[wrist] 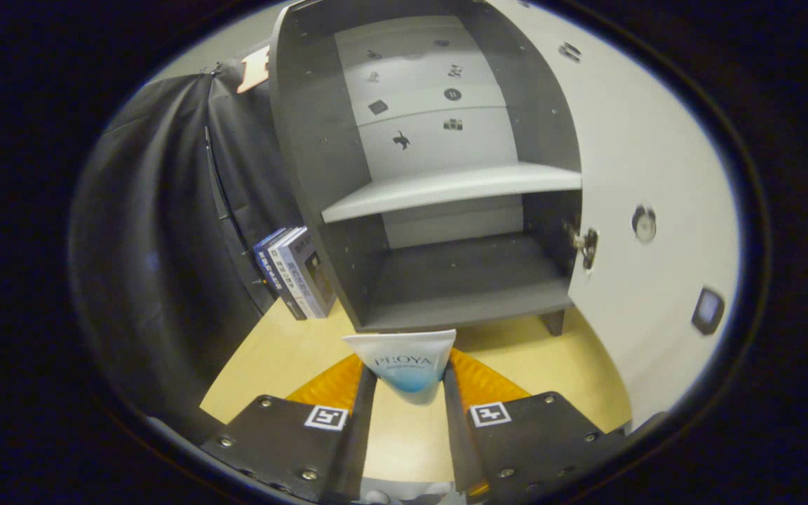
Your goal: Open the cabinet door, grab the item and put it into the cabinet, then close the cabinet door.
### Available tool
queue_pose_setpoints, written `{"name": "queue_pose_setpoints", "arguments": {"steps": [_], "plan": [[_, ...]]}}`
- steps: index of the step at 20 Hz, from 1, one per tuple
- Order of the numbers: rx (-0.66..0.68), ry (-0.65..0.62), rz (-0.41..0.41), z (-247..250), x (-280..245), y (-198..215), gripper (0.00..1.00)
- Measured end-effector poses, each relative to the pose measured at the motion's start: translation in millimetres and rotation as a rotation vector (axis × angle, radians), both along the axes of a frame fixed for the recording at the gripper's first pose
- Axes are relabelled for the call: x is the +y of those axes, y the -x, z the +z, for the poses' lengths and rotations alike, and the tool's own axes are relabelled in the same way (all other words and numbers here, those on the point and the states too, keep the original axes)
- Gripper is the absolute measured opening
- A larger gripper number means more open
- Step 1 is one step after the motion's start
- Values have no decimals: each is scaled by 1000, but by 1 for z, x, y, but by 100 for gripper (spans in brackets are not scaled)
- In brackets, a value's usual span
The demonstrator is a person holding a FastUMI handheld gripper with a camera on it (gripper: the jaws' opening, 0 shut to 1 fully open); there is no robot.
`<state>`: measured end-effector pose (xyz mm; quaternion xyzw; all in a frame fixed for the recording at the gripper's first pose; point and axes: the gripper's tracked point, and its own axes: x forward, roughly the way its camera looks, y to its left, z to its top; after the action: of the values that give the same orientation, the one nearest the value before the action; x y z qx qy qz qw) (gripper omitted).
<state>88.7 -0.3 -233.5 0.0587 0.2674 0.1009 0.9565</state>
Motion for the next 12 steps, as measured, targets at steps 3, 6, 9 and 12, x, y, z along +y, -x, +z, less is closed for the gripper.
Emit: {"name": "queue_pose_setpoints", "arguments": {"steps": [3,6,9,12], "plan": [[-56,34,12,60,-2,-38,49],[-129,95,19,112,-6,-85,49],[-142,79,8,138,-4,-127,49],[-144,105,-16,143,-12,-172,49]]}}
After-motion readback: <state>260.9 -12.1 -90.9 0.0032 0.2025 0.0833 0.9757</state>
